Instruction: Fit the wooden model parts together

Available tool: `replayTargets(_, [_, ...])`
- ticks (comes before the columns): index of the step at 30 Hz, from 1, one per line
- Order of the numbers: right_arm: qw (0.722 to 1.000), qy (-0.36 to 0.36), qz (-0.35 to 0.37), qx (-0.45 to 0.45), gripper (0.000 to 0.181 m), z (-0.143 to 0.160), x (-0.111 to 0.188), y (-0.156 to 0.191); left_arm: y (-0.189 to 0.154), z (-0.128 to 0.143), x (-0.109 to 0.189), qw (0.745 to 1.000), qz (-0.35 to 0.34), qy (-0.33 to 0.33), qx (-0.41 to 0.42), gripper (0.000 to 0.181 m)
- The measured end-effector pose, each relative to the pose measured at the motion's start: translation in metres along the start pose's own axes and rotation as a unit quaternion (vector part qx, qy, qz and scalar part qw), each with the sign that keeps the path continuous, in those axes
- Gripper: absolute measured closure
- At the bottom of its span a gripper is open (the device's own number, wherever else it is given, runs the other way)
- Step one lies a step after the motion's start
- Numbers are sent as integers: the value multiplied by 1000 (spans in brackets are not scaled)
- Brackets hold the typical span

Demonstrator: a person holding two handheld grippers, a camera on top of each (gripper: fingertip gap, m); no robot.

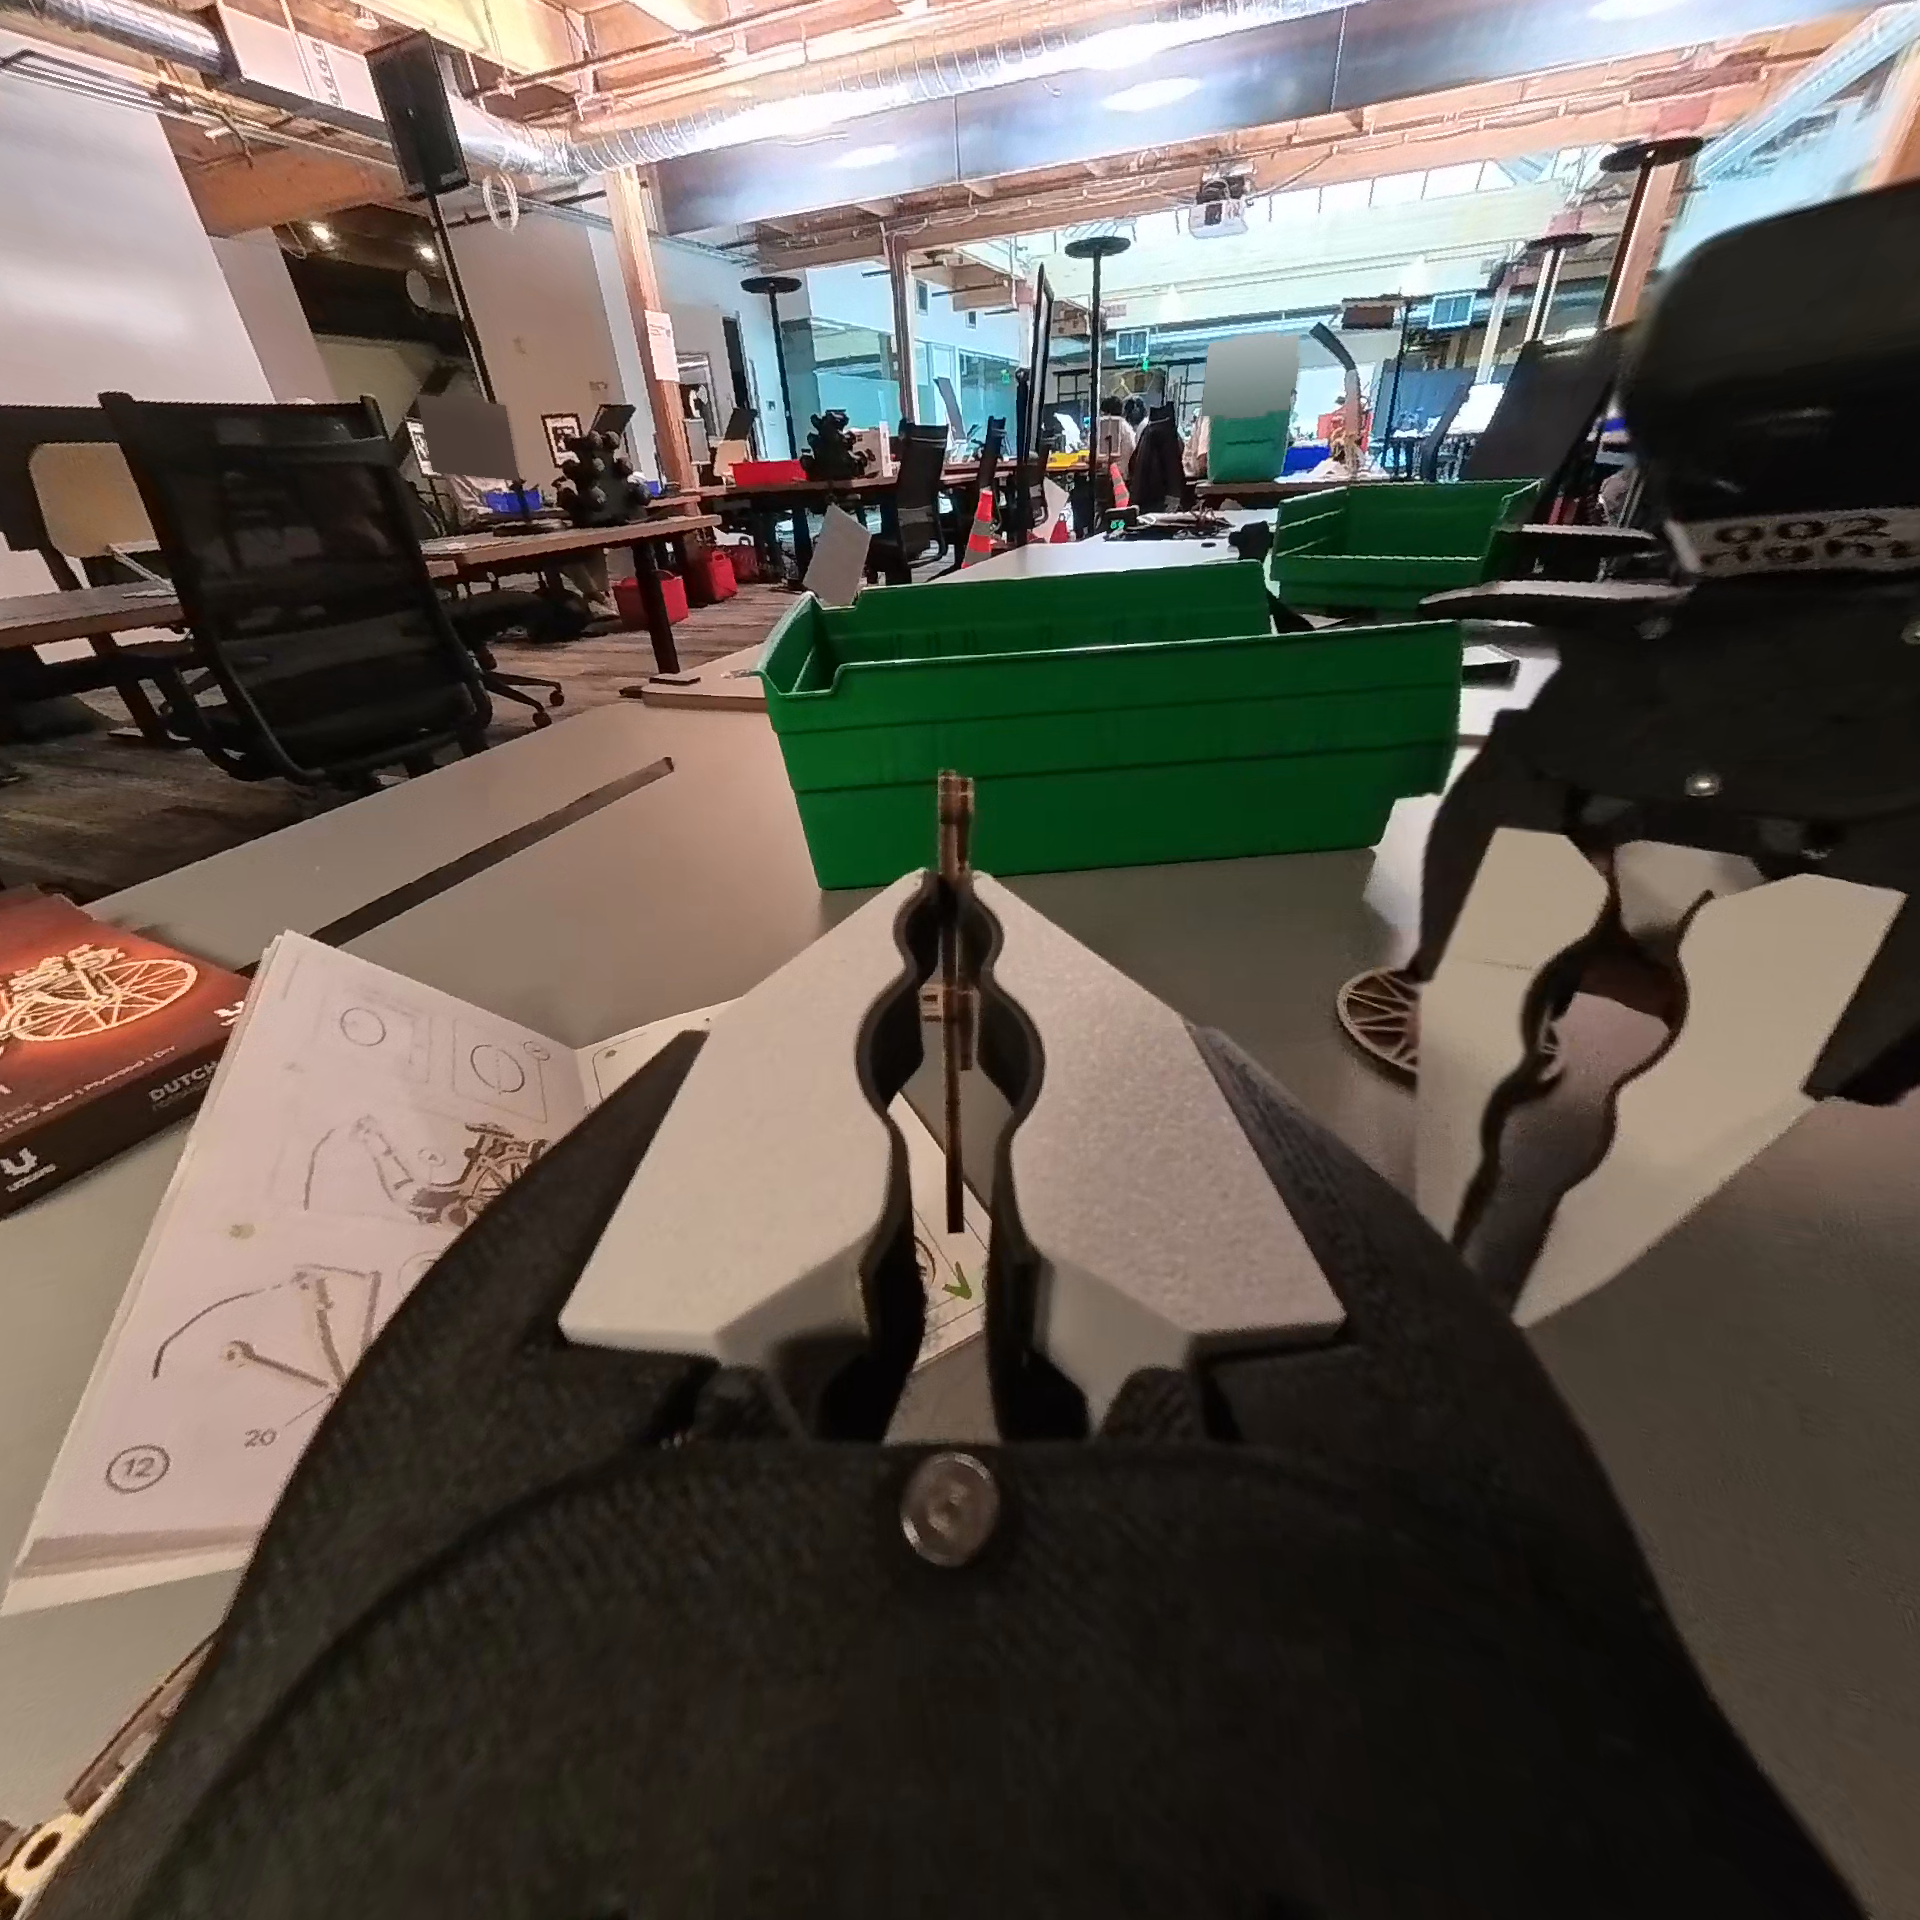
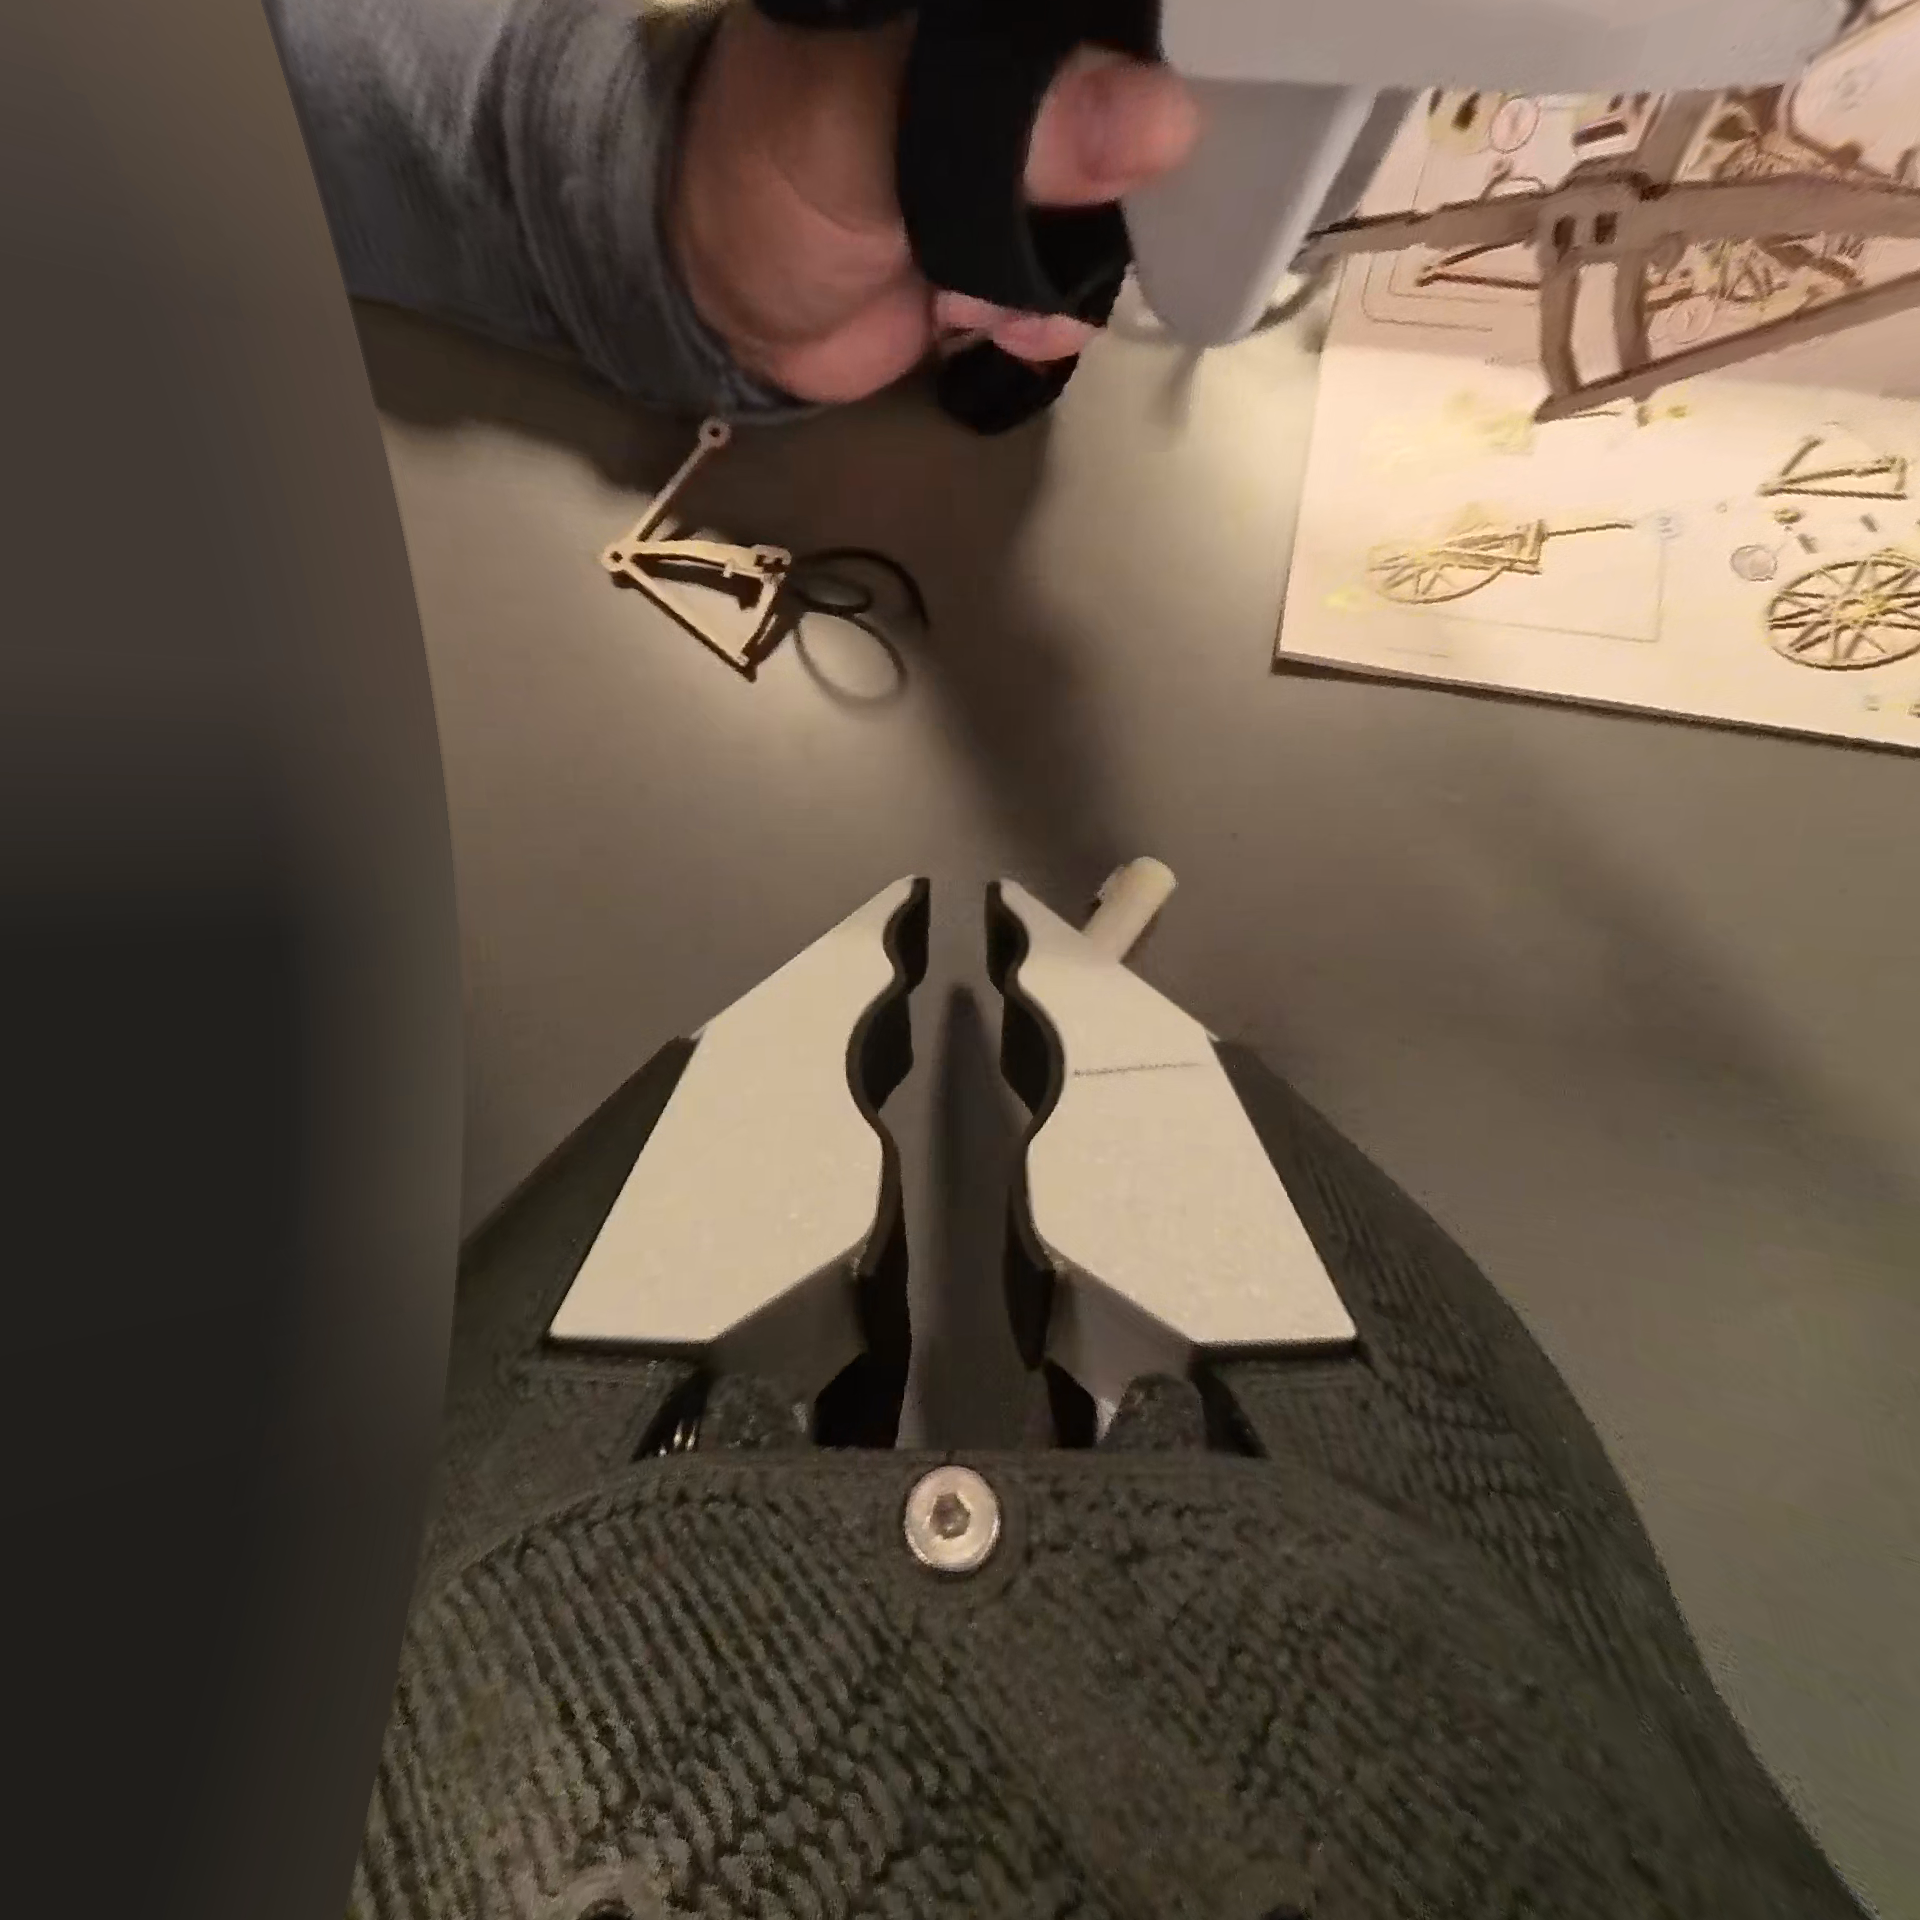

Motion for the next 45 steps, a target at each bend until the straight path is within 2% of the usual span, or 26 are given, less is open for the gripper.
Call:
replayTargets(2, [1000,5,25,6,173,2,3,0,0,0,0,1000,1,1,0,181])
replayTargets(6, [1000,-17,12,-8,175,-2,-1,10,0,0,0,1000,1,1,-1,180])
replayTargets(10, [995,31,94,-10,179,4,-7,1,0,0,0,1000,1,1,0,180])
replayTargets(19, [983,22,176,-45,179,6,-8,-9,-1,0,0,1000,3,1,0,180])
replayTargets(33, [984,-23,165,-59,181,6,-10,-13,-2,0,0,1000,6,2,-5,180])
replayTargets(35, [976,-70,198,-54,181,-7,0,-16,-2,0,0,1000,4,1,-8,180])
replayTargets(37, [957,-175,223,-64,181,-32,19,-20,-3,0,0,1000,4,-3,-9,180])
replayTargets(39, [933,-250,252,-56,181,-52,36,-24,-3,-1,1,1000,2,-8,-11,180])
replayTargets(41, [922,-281,263,-39,181,-63,42,-27,-4,-3,1,1000,4,-15,-18,180])
replayTargets(45, [923,-299,240,-29,181,-71,38,-33,-10,-4,2,998,6,-18,-54,180])
Point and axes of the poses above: each gripper's, where its closed fingertips meet, x back along the fingers, z out of its underside, y = z × x across the jaws, the point moved 6 cm from there along x, back along the fingers, and after that the axes turned 6 degrees about -z, right-handed, at the moved point
